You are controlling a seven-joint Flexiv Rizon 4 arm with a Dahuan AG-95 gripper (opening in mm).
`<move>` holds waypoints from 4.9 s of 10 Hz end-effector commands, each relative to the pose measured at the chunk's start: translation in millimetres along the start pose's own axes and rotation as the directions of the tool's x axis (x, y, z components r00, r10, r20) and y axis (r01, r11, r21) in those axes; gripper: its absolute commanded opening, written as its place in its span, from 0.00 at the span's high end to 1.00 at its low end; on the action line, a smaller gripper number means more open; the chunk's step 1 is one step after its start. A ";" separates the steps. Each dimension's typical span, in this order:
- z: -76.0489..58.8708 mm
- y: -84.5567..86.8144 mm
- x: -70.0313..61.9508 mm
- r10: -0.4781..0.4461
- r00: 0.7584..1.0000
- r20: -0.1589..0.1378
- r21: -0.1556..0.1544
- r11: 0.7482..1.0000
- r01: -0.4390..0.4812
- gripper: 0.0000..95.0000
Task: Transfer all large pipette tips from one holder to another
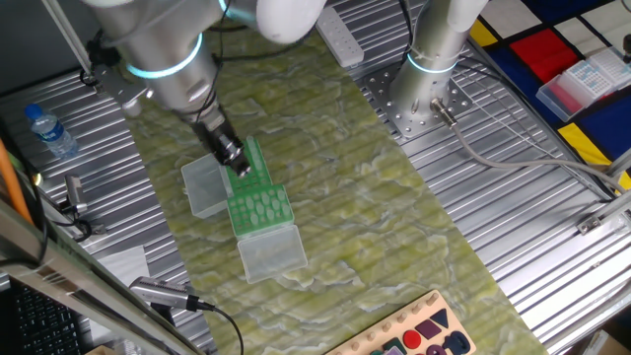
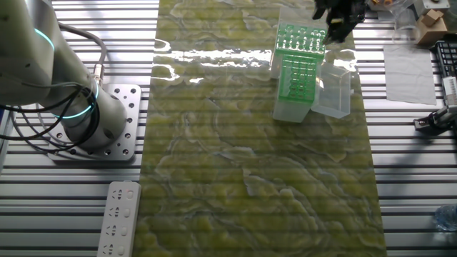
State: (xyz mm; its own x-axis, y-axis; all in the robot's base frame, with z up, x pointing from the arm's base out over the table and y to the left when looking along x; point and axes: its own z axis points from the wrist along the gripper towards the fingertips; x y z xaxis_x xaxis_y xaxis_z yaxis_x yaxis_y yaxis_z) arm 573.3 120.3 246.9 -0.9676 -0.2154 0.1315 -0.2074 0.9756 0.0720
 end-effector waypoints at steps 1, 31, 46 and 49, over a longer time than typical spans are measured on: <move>0.2 -0.1 1.8 0.002 1.000 0.006 0.001 1.000 -0.002 0.60; 77.2 21.1 -20.6 0.239 0.970 0.051 0.005 0.971 -0.239 0.80; 96.4 28.0 -8.2 0.262 0.962 0.079 0.002 0.965 -0.263 0.80; 97.0 28.0 -4.9 0.267 0.960 0.085 0.004 0.963 -0.268 0.80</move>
State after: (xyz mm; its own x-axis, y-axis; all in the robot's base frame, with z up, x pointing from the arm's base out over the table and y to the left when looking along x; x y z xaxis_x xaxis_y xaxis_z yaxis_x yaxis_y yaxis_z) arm 556.7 152.7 153.3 -0.9965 0.0570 0.0615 0.0590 0.9978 0.0313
